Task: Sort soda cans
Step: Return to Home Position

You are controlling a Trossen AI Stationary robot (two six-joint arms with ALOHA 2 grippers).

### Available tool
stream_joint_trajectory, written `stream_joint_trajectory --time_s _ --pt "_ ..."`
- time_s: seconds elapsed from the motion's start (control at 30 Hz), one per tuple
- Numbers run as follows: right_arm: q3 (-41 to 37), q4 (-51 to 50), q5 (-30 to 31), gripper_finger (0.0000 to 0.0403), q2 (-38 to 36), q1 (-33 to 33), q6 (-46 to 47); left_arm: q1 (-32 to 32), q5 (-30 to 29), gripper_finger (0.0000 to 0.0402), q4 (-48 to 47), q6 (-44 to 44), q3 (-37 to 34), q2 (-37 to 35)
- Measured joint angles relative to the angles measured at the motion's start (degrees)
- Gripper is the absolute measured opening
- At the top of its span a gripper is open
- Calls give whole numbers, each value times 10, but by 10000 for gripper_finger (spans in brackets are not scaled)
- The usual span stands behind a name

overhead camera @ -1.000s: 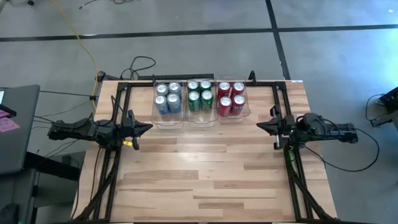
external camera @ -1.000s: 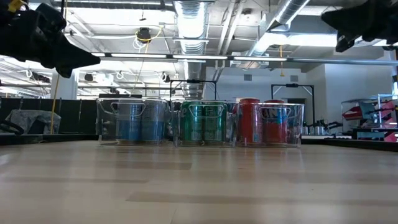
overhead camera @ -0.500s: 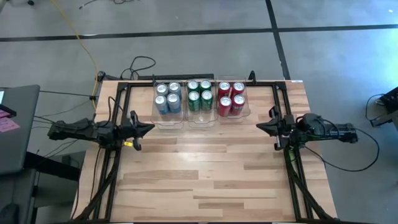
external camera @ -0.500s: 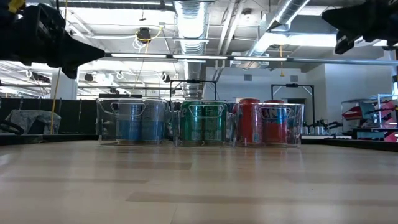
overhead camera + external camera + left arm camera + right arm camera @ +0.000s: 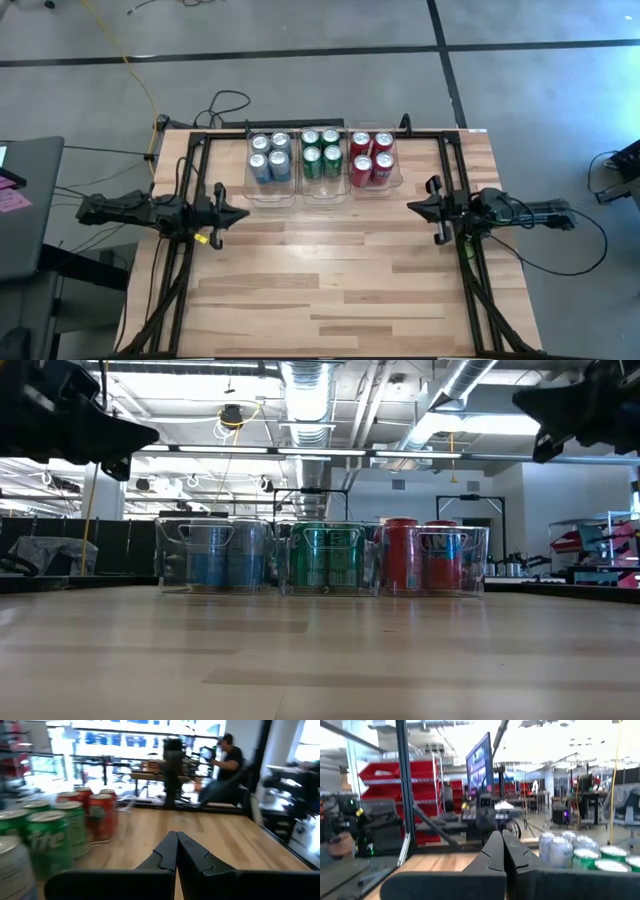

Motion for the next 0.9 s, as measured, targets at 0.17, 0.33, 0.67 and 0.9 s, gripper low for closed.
stream_joint_trajectory --time_s 0.17,0.33,0.67,0.9 --pt "0 6 -16 0 0 0 -24 9 7 0 -1 2 0 0" --pt "-1 -18 -16 0 0 -4 -14 36 11 0 -1 13 0 0" --pt "-1 -18 -15 3 0 -5 -16 99 72 0 -11 -9 -1 30" --pt "-2 -19 -13 22 0 -5 -15 106 71 0 -11 -58 -1 48"
